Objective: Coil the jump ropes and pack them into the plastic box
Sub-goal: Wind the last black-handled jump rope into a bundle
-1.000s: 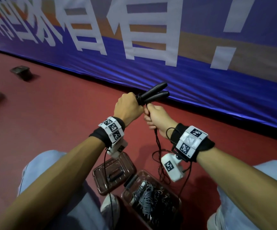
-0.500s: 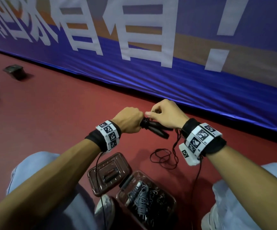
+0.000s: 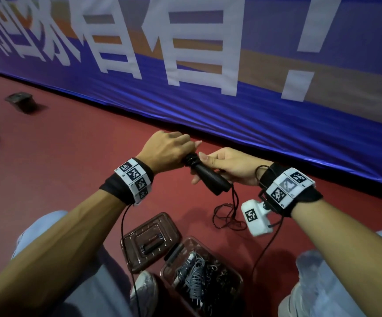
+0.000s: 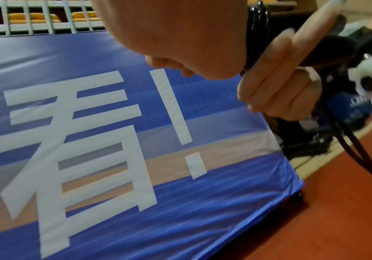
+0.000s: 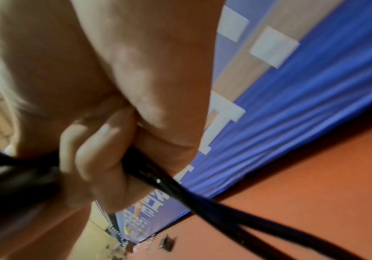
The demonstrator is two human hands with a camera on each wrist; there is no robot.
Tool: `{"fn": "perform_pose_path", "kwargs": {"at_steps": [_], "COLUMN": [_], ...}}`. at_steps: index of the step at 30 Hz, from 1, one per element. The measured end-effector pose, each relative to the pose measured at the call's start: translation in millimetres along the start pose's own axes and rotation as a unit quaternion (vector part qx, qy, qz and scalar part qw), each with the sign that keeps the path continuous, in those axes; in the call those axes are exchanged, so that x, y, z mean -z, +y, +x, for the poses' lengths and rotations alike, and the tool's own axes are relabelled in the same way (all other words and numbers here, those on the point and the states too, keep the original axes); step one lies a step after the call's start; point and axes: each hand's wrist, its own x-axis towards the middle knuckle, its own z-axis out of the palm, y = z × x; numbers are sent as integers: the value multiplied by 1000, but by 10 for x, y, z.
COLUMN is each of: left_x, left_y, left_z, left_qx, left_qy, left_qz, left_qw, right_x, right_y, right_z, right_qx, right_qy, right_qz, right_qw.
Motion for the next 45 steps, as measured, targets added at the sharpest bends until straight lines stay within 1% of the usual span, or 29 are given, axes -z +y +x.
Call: {"fn": "perform_pose_path", "kwargs": {"at_steps": [2, 4, 6, 8, 10, 11, 12, 13, 14, 15, 16, 18, 20, 22, 24, 26, 28, 30, 32, 34, 36, 37, 38, 40, 41, 43, 45], "left_x": [61, 75, 65, 49, 36, 41, 45, 46, 34, 9, -19, -104, -207, -286, -324, -327, -311, -301, -307, -293, -259, -233, -205, -142, -114, -58, -17], "left_y": [38, 89, 117, 153, 214, 252, 282, 297, 304, 310, 321, 354, 417, 484, 524, 523, 506, 505, 516, 524, 524, 519, 508, 462, 427, 378, 378], "left_z": [48, 74, 81, 108, 158, 188, 216, 237, 246, 246, 243, 214, 169, 128, 121, 137, 143, 143, 135, 145, 164, 179, 194, 214, 220, 223, 225], "left_qx": [28, 71, 127, 199, 284, 336, 390, 436, 470, 488, 494, 486, 473, 454, 434, 425, 419, 408, 379, 325, 255, 210, 167, 106, 82, 39, 6], "left_qy": [60, 86, 85, 67, 38, 14, -18, -54, -94, -136, -175, -228, -273, -317, -344, -360, -386, -423, -463, -494, -505, -506, -503, -497, -494, -488, -486], "left_qz": [-27, -70, -119, -153, -178, -200, -219, -227, -214, -182, -141, -87, -74, -61, -41, -26, -16, -18, -29, -32, -20, -5, 11, 39, 50, 69, 80], "left_qw": [997, 991, 981, 966, 941, 920, 894, 869, 851, 843, 840, 839, 834, 831, 832, 830, 821, 809, 801, 806, 824, 837, 848, 860, 864, 869, 870], "right_x": [-55, -92, -119, -118, -114, -127, -143, -167, -191, -214, -224, -241, -286, -324, -304, -229, -172, -168, -173, -127, -71, -52, -41, -30, -28, -32, -12], "right_y": [13, -15, -63, -41, -9, -14, -15, -23, -19, -19, -3, 46, 80, 115, 144, 171, 172, 154, 122, 77, 61, 73, 96, 155, 176, 179, 179], "right_z": [37, 55, 45, 44, 63, 72, 96, 126, 164, 196, 236, 308, 341, 349, 327, 289, 234, 164, 114, 94, 92, 90, 84, 79, 82, 85, 82], "right_qx": [14, 23, 20, 39, 65, 66, 60, 53, 45, 30, 8, -54, -116, -158, -178, -166, -129, -90, -62, -46, -46, -49, -48, -35, -28, -18, -23], "right_qy": [-32, -49, -62, -86, -106, -96, -72, -45, -18, 8, 37, 104, 167, 201, 214, 222, 222, 217, 219, 233, 235, 233, 230, 213, 202, 174, 140], "right_qz": [39, 98, 178, 251, 334, 376, 406, 417, 413, 401, 387, 350, 266, 121, -35, -167, -281, -389, -466, -496, -514, -513, -504, -478, -466, -460, -438], "right_qw": [999, 994, 982, 963, 934, 919, 909, 906, 909, 915, 921, 929, 942, 959, 960, 946, 925, 891, 855, 835, 824, 825, 831, 852, 861, 871, 888]}}
